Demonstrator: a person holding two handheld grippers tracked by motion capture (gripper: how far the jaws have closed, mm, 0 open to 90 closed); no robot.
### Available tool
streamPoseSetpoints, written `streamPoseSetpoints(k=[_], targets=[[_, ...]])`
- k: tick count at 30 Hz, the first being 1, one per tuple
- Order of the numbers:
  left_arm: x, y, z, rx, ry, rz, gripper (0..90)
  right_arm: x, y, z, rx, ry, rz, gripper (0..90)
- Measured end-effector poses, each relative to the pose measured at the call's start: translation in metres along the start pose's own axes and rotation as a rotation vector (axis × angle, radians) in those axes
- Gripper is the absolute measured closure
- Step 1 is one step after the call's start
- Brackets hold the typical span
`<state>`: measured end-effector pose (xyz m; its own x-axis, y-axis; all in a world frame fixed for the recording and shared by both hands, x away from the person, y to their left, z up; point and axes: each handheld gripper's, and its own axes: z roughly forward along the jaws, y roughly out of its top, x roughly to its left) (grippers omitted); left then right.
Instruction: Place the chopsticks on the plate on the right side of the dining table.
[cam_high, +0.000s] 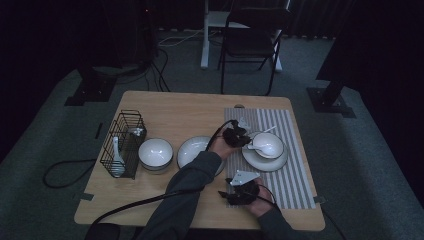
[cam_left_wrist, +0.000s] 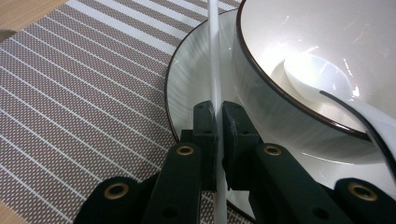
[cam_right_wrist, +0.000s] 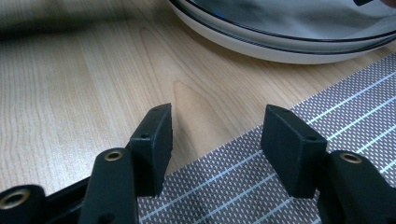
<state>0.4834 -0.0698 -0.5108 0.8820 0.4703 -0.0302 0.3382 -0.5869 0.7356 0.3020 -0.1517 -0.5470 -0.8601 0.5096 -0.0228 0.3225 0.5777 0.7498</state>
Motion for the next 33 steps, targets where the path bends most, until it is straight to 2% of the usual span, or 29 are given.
streamPoseSetpoints(k=[20, 33], targets=[[-0.0011, 0.0005, 0.0026, 0.011, -0.005, -0.001, 85.0, 0.0, 0.0, 0.0, 0.0, 0.0, 0.0, 43.2], [-0.0011, 0.0015, 0.002, -0.003, -0.02, -0.015, 83.7, 0.0, 0.0, 0.0, 0.0, 0.001, -0.001, 42.9]])
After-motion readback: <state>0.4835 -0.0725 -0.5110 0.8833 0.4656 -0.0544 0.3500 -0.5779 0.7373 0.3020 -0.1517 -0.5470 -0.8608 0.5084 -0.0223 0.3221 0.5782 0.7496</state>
